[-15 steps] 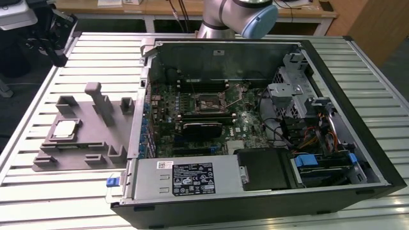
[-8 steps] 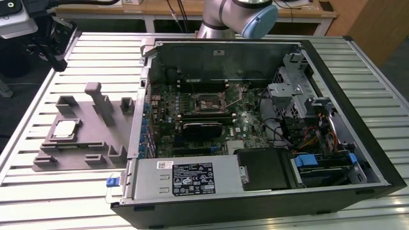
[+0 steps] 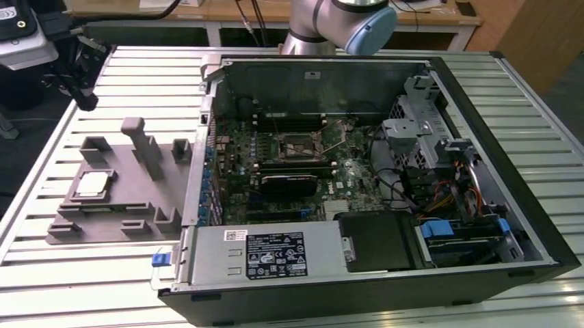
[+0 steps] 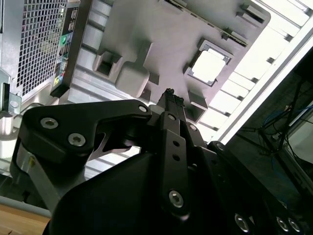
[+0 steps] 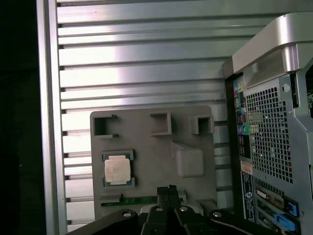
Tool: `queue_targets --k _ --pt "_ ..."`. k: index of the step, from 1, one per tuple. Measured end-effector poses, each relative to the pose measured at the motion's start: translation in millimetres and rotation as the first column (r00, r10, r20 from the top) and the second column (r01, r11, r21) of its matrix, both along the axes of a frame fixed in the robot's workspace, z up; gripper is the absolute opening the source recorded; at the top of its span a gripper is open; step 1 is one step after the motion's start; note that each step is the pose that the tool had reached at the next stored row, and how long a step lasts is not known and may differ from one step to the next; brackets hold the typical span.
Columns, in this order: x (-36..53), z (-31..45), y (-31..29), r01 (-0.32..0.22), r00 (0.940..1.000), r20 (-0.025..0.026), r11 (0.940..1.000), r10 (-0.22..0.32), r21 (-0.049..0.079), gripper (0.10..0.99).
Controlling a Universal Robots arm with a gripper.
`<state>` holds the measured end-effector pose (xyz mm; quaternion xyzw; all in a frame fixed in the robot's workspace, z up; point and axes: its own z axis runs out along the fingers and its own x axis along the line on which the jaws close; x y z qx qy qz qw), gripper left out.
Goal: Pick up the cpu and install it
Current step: 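Reach for the cpu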
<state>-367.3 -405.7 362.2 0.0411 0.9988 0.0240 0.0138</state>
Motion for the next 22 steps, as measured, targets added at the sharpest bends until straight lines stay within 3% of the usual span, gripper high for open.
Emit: queue_targets --k 22 --pt "-2.5 -27.5 -3.5 0.001 1.0000 -0.0002 1.0000 -0.001 0.000 0.106"
